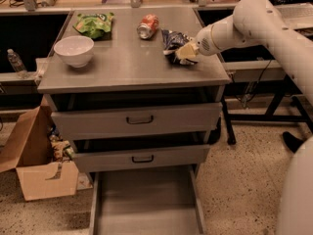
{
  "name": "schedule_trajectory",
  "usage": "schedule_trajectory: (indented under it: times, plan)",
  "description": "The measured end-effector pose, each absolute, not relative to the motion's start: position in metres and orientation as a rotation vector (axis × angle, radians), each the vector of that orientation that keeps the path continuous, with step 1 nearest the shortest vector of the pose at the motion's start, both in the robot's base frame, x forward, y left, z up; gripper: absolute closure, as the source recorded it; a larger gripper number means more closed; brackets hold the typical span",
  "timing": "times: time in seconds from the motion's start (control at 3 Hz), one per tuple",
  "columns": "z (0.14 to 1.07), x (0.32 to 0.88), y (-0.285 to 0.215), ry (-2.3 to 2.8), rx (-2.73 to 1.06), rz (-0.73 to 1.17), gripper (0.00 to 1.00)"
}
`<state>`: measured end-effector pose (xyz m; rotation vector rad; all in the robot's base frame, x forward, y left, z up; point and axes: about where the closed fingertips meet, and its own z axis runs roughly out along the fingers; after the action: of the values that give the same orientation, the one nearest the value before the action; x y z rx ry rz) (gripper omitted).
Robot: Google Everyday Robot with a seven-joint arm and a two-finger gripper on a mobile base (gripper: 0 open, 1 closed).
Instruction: Place blue chip bag into bottom drawer
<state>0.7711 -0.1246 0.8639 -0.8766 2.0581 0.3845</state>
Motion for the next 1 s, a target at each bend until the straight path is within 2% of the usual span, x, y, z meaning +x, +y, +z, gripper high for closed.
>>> schedule_trajectory:
  times: [0.33,0.67,1.0]
  plan:
    - [0.909,0.753,-0.117,1.900,-0.938,0.354,0.83]
    - [0.948,0.727,-0.115,1.722,-1.005,0.387,1.00]
    - [0.954,0.722,-0.104,1.653,-1.067,0.367,1.00]
